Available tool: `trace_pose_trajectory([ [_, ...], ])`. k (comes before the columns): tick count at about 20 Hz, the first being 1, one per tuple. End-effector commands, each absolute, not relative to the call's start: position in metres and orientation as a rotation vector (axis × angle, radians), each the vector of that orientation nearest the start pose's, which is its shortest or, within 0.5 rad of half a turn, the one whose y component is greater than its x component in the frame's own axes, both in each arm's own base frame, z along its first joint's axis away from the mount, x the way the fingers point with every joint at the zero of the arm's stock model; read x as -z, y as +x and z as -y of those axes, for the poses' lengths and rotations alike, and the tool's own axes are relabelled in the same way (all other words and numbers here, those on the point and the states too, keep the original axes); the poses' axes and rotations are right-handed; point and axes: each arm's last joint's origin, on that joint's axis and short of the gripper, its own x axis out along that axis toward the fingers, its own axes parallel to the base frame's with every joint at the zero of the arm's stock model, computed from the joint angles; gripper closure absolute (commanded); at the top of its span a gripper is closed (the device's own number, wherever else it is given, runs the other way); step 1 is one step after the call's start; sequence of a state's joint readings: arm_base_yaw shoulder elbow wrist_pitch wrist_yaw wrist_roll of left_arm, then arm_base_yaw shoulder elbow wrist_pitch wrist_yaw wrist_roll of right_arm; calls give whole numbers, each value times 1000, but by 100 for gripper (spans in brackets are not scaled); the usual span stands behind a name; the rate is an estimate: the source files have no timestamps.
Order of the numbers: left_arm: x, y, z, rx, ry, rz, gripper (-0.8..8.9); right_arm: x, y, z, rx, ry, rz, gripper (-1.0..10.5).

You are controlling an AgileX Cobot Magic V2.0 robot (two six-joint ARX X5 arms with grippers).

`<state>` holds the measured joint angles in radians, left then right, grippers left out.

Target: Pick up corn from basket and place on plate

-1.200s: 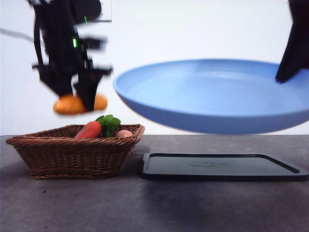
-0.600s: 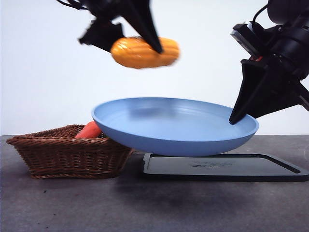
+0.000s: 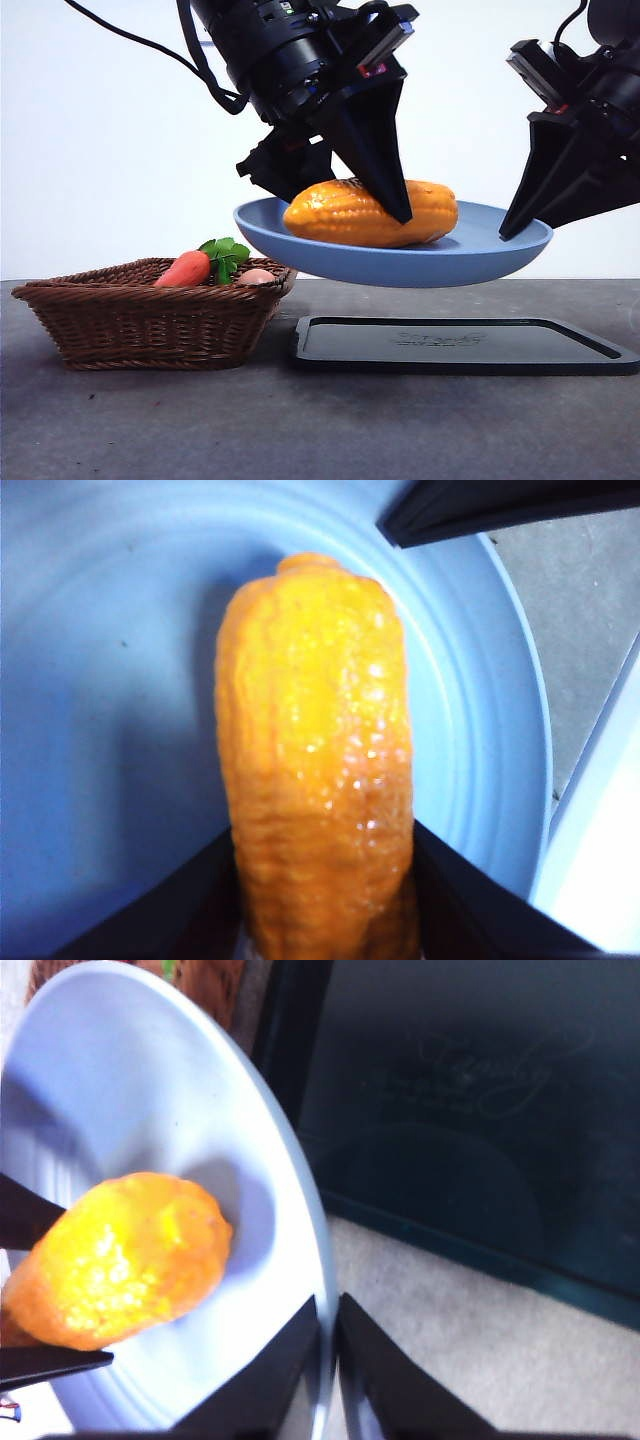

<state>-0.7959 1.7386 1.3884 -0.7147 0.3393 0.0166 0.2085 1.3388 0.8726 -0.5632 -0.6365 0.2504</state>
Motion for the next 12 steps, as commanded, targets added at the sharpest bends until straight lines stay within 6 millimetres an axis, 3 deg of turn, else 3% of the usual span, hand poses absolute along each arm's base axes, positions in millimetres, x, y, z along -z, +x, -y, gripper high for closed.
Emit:
trace_pose_trajectory([
  [1, -250, 247, 271, 1038, 293, -1079, 496, -231, 247, -71, -669, 438, -1108, 945],
  [12, -256, 246, 270, 1035, 291, -1090, 394, -231, 247, -71, -672, 427, -1104, 945],
])
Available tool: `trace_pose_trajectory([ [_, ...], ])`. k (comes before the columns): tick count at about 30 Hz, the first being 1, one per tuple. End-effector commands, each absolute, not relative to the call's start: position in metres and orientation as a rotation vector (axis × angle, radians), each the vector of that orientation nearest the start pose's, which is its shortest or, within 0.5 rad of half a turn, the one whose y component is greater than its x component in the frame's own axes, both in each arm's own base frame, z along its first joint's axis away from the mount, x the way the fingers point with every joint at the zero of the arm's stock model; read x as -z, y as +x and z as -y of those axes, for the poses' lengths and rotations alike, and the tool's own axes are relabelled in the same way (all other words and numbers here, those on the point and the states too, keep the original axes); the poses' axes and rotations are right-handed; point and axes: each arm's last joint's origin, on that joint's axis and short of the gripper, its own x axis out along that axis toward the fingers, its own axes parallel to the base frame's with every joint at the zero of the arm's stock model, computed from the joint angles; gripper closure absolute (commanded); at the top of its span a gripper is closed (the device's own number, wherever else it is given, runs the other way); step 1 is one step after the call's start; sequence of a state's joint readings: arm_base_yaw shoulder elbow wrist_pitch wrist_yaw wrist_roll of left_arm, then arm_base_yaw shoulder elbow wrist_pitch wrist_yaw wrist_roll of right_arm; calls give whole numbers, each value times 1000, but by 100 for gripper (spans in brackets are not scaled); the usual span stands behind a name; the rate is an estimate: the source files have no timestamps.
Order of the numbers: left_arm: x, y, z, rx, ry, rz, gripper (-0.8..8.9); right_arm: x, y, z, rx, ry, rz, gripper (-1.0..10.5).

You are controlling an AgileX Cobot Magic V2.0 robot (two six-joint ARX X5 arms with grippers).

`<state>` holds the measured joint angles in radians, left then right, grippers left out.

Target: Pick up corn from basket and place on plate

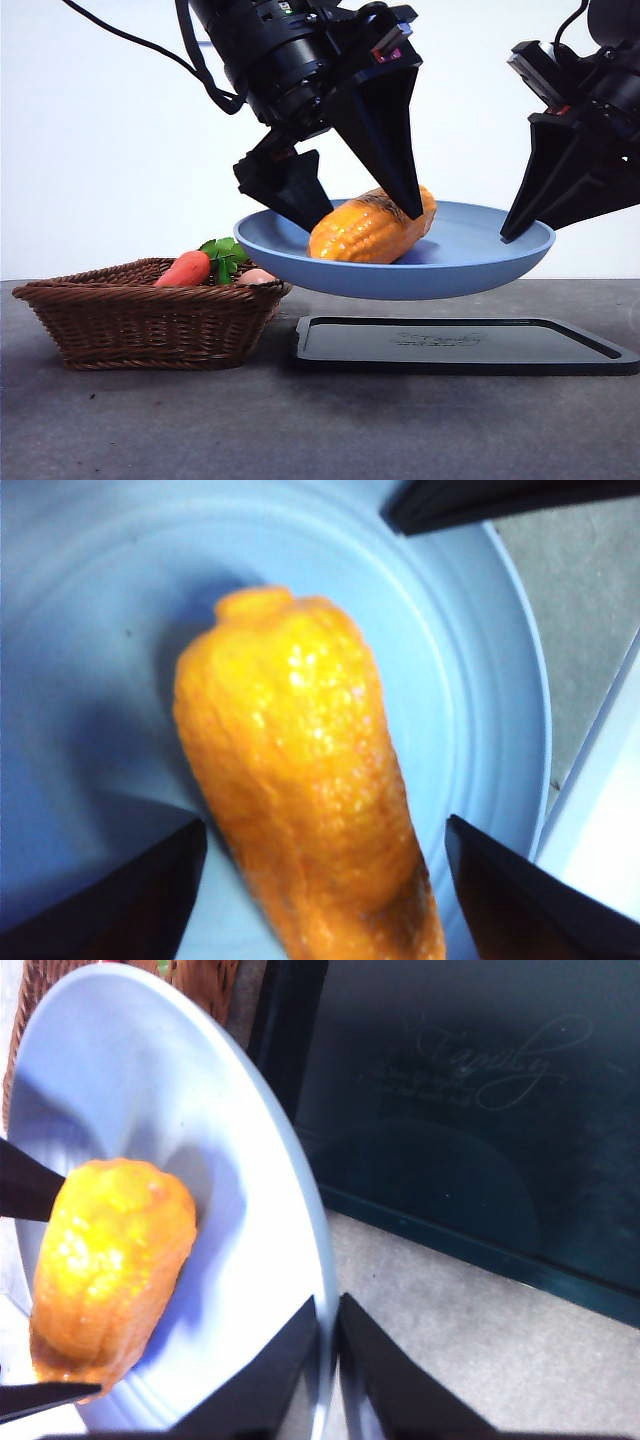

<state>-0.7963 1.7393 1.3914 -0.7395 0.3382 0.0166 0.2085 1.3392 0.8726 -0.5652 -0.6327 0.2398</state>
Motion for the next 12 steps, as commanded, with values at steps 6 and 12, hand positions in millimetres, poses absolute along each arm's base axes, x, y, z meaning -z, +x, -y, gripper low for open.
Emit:
trace_pose_trajectory([
  [6, -278, 247, 270, 1037, 289, -1080, 392, -231, 247, -71, -673, 422, -1102, 945],
  [12, -306, 248, 272, 1050, 290, -1039, 392, -230, 246, -71, -665, 420, -1108, 945],
])
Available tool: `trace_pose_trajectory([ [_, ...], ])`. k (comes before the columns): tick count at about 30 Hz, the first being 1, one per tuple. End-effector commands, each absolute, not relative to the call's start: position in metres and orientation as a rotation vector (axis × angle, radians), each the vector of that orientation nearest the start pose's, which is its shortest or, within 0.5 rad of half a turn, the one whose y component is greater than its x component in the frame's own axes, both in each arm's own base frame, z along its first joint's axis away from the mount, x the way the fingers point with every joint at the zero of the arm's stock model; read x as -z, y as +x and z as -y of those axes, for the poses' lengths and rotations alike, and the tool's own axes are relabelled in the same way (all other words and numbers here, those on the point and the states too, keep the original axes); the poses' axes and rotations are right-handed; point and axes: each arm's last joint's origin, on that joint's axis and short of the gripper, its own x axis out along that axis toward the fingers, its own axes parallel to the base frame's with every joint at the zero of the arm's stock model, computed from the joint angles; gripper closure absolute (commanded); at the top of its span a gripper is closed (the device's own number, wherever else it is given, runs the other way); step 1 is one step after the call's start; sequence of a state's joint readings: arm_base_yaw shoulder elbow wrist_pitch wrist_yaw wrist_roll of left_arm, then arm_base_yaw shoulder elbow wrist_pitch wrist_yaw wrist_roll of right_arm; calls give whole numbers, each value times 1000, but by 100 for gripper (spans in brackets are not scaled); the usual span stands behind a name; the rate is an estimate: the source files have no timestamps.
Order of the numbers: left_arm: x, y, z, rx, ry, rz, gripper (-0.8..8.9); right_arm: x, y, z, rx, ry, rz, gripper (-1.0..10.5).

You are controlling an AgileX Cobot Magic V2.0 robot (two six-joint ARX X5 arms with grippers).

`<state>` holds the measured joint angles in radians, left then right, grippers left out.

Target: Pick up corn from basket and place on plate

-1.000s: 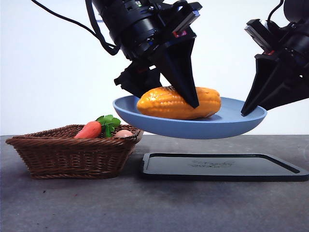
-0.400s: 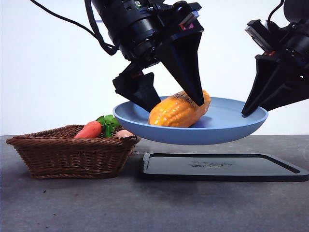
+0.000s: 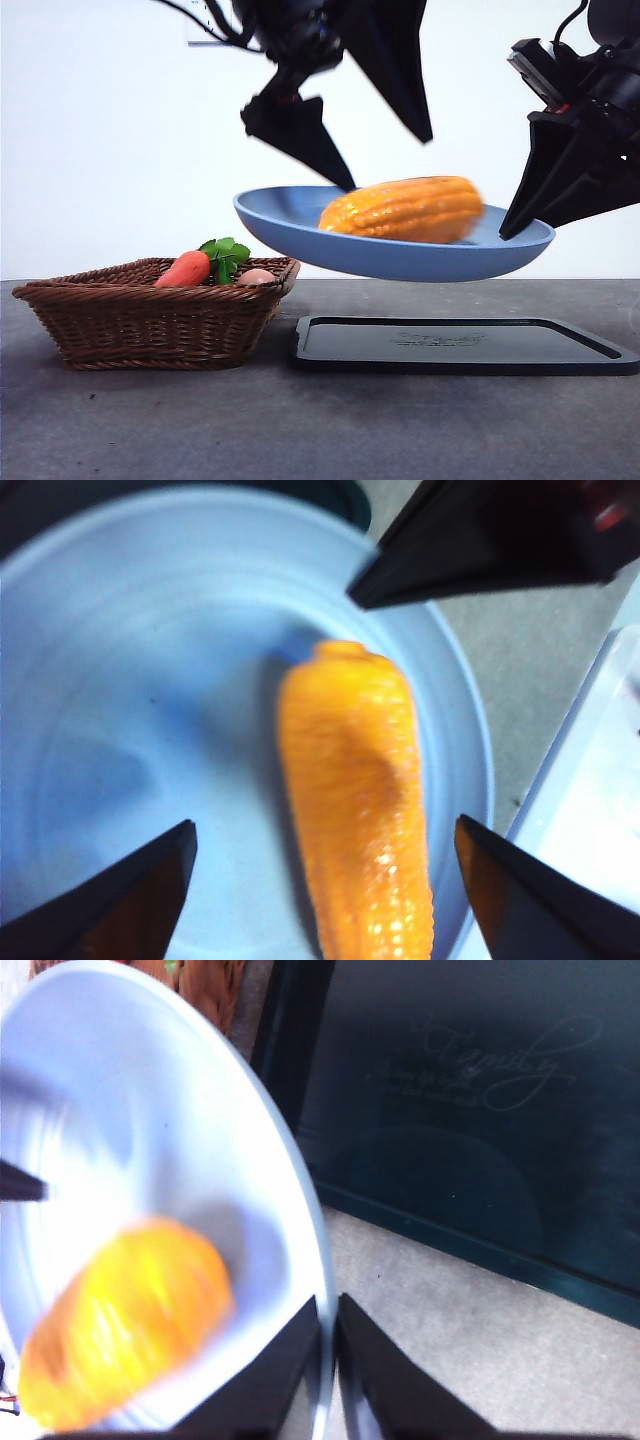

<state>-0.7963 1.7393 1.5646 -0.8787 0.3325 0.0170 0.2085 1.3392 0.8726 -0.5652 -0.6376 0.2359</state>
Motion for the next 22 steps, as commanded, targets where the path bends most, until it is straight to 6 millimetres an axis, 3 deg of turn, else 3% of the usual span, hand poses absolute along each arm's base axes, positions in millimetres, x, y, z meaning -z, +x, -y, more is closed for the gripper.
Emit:
trace_pose_trajectory([
  [1, -310, 248, 272, 1052, 290, -1032, 392, -230, 246, -71, -663, 420, -1108, 945],
  [14, -341, 247, 269, 1057, 281, -994, 394, -232, 253, -59, -594, 412, -1056, 945],
  [22, -356, 246, 268, 1058, 273, -979, 395, -228, 288, -36, -512, 449, -1042, 945],
])
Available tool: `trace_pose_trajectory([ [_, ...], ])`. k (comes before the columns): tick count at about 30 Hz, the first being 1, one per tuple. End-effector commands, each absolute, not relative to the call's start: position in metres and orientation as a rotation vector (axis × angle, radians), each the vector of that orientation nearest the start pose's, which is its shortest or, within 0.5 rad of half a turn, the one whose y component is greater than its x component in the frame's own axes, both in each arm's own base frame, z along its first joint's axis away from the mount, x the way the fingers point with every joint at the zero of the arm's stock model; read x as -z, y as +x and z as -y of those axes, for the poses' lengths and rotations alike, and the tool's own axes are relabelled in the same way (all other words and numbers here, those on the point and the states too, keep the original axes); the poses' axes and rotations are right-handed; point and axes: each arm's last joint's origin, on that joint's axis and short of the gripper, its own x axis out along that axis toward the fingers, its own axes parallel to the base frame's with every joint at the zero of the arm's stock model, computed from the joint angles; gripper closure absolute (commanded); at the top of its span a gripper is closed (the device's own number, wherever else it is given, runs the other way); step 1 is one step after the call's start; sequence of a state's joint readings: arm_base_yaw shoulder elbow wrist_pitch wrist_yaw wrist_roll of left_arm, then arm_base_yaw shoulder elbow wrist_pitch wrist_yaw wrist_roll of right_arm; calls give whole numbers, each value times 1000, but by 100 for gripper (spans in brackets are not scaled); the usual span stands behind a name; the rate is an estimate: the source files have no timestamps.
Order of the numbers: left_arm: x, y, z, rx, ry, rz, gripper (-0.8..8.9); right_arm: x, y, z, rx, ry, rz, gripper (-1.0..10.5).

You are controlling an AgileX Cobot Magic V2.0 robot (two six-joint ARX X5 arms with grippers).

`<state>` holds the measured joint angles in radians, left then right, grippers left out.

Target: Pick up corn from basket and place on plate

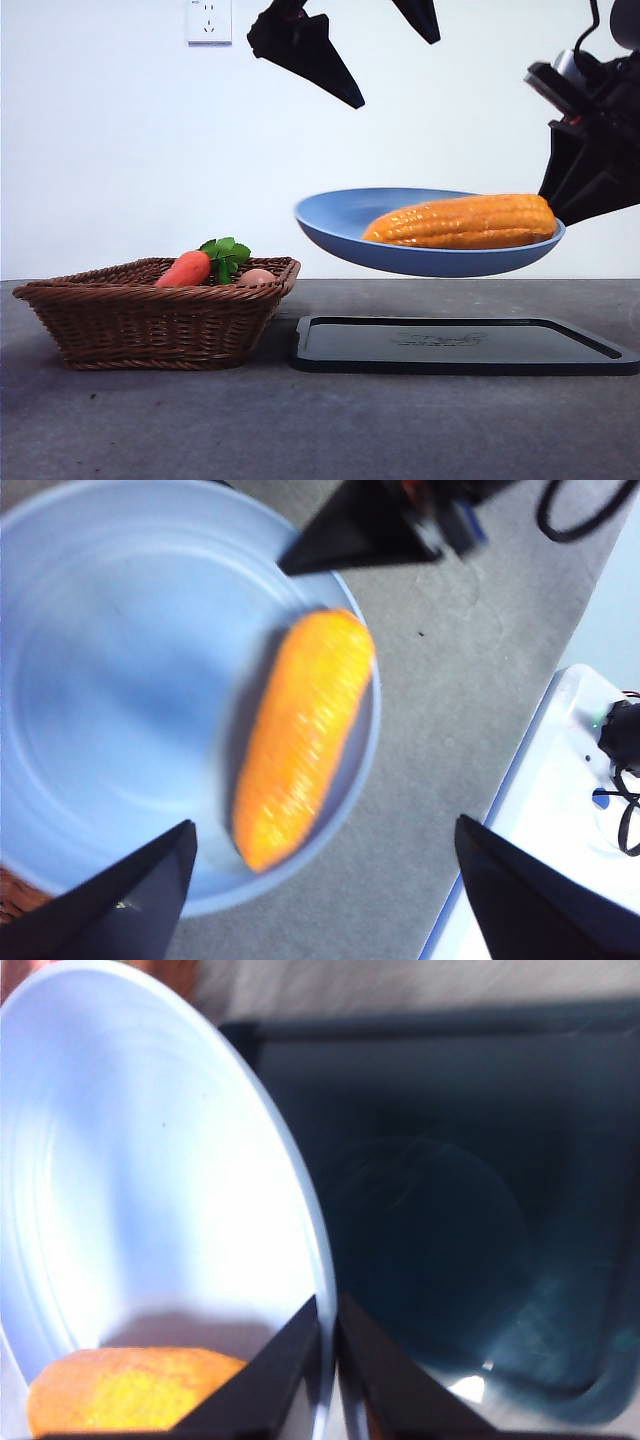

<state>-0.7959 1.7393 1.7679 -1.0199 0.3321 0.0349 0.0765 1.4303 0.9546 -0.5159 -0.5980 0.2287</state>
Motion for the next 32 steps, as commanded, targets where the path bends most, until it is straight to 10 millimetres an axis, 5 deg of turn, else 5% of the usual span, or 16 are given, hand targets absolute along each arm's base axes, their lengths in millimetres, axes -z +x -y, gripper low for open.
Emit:
trace_pose_trajectory([
  [1, -357, 245, 267, 1058, 274, -980, 395, -226, 293, -35, -508, 450, -1047, 945],
  [14, -358, 245, 267, 1053, 268, -987, 396, -181, 348, -31, -471, 473, -1167, 945],
  [20, -358, 244, 266, 1052, 270, -996, 396, -160, 353, -30, -434, 459, -1220, 945],
  [27, -358, 244, 266, 1051, 272, -1001, 396, -159, 353, -30, -432, 459, -1226, 942],
  [32, -358, 244, 266, 1051, 272, -1001, 397, -160, 352, -30, -432, 461, -1226, 791],
])
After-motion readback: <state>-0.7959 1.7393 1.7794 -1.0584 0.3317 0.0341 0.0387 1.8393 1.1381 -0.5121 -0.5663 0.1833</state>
